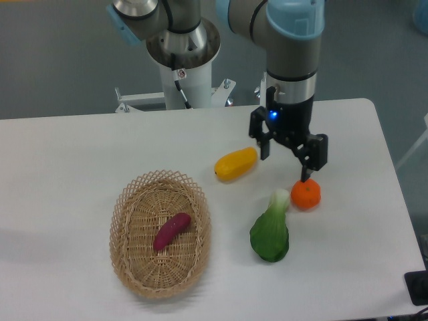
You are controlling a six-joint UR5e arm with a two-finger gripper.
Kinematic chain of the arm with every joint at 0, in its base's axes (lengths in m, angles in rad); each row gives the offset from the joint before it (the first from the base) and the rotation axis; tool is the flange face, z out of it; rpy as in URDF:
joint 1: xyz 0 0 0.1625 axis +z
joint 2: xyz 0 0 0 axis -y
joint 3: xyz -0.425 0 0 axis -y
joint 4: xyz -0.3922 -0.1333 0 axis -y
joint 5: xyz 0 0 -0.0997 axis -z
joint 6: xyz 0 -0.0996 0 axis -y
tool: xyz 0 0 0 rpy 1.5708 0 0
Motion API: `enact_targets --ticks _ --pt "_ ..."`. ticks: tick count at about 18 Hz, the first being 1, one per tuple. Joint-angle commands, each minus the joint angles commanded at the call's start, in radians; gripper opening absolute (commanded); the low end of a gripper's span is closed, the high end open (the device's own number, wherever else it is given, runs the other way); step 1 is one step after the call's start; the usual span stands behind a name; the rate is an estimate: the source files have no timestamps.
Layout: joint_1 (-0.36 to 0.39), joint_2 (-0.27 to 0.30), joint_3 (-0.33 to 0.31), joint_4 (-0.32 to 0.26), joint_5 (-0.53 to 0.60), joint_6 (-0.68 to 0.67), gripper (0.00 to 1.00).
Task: Pick up the sweet potato from the basket
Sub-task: 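Move the open gripper over the wicker basket toward the sweet potato, then lower the gripper onto the purple sweet potato and close on it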
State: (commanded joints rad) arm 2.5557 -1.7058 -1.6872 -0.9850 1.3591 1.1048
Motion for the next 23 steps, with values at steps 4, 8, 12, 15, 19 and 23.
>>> enact_targets --ticks 4,8,12,15,19,23 --pt "-0.084 -0.012 -0.037 0.006 0.0 -0.199 1.0" --pt "-0.15 -0.049 -0.078 0.009 0.003 -0.238 1.0" --pt "-0.219 -0.127 -0.088 0.005 0.015 -0.241 1.0" --pt "-0.245 -0.159 -0.114 0.017 0.021 -0.241 1.0" --pt "-0.253 -0.218 -0.115 0.057 0.021 -0.241 1.0" --pt "-0.288 -0.258 -0.114 0.121 0.023 -0.252 1.0"
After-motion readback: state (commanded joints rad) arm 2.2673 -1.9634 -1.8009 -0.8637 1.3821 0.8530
